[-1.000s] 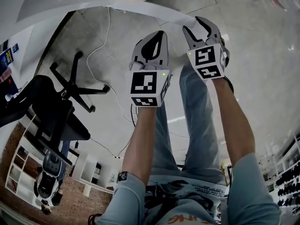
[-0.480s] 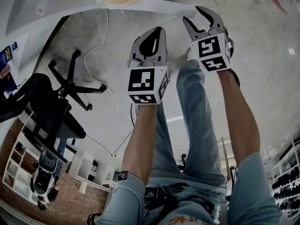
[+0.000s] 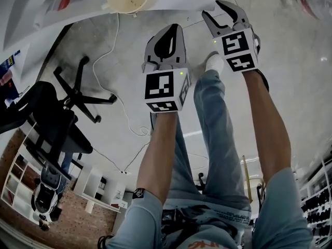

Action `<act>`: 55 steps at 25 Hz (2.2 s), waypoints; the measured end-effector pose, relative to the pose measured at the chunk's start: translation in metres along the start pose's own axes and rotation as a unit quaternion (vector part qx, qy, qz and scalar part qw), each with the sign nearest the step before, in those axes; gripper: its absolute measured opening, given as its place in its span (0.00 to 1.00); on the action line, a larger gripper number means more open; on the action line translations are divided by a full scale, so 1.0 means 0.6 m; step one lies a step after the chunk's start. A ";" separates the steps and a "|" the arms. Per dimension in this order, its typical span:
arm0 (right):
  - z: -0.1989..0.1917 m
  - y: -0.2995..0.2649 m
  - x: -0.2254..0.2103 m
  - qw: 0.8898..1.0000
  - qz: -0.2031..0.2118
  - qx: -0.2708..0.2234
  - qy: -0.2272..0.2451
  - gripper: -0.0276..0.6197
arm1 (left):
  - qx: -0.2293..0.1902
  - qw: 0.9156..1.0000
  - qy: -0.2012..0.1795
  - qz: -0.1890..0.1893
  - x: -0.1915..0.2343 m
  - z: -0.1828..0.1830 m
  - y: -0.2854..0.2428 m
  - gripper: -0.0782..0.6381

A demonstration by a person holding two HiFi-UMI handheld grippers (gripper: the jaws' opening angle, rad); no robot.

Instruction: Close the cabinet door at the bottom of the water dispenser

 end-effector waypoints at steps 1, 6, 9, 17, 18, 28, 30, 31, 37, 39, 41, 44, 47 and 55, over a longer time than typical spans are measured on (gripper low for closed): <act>0.003 -0.003 -0.005 1.000 -0.001 -0.003 -0.002 0.36 | 0.000 1.000 0.000 0.001 0.000 0.000 -0.004 0.14; 0.015 -0.016 -0.029 1.000 -0.007 -0.011 -0.009 0.33 | -0.001 1.000 0.003 0.003 -0.006 0.001 -0.018 0.14; 0.023 -0.025 -0.038 1.000 -0.005 -0.008 -0.011 0.32 | -0.013 1.000 0.008 0.015 -0.001 0.008 -0.024 0.14; 0.044 -0.052 -0.065 0.999 0.008 -0.012 -0.052 0.28 | -0.030 0.999 0.036 0.024 -0.004 0.011 -0.042 0.14; 0.047 -0.056 -0.067 0.998 0.009 -0.014 -0.055 0.28 | -0.034 0.998 0.040 0.027 -0.002 0.011 -0.042 0.14; 0.076 -0.088 -0.093 0.997 0.012 -0.018 -0.075 0.25 | -0.048 0.997 0.028 0.049 -0.008 0.026 -0.052 0.14; 0.082 -0.095 -0.098 0.996 0.009 -0.020 -0.081 0.25 | -0.044 0.997 0.014 0.055 -0.007 0.026 -0.051 0.14; 0.083 -0.098 -0.101 0.996 0.007 -0.021 -0.082 0.25 | -0.042 0.997 0.010 0.059 -0.006 0.027 -0.051 0.14; 0.090 -0.109 -0.108 0.996 -0.002 -0.023 -0.088 0.24 | -0.046 0.997 0.006 0.065 -0.002 0.035 -0.049 0.14; 0.093 -0.113 -0.109 0.995 -0.004 -0.023 -0.092 0.24 | -0.043 0.997 0.005 0.063 -0.003 0.036 -0.049 0.14; 0.095 -0.117 -0.111 0.995 -0.007 -0.023 -0.095 0.23 | -0.041 0.997 0.004 0.062 -0.004 0.036 -0.049 0.14; 0.102 -0.122 -0.113 0.994 -0.011 -0.027 -0.101 0.23 | -0.040 0.997 0.000 0.061 -0.003 0.039 -0.049 0.14; 0.101 -0.119 -0.111 0.994 -0.010 -0.028 -0.101 0.23 | -0.038 0.997 -0.001 0.061 -0.003 0.040 -0.047 0.14; 0.085 -0.079 -0.087 0.993 -0.002 -0.027 -0.117 0.20 | -0.032 0.998 -0.004 0.055 -0.010 0.043 -0.045 0.14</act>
Point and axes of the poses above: the fingertips, and each gripper's own axes: y backward along the fingers, x to its left, z out of its top, the point moved 3 cm from there along y, backward along the fingers, and after that the axes turned 9 degrees about -z, right-handed, at the moved point
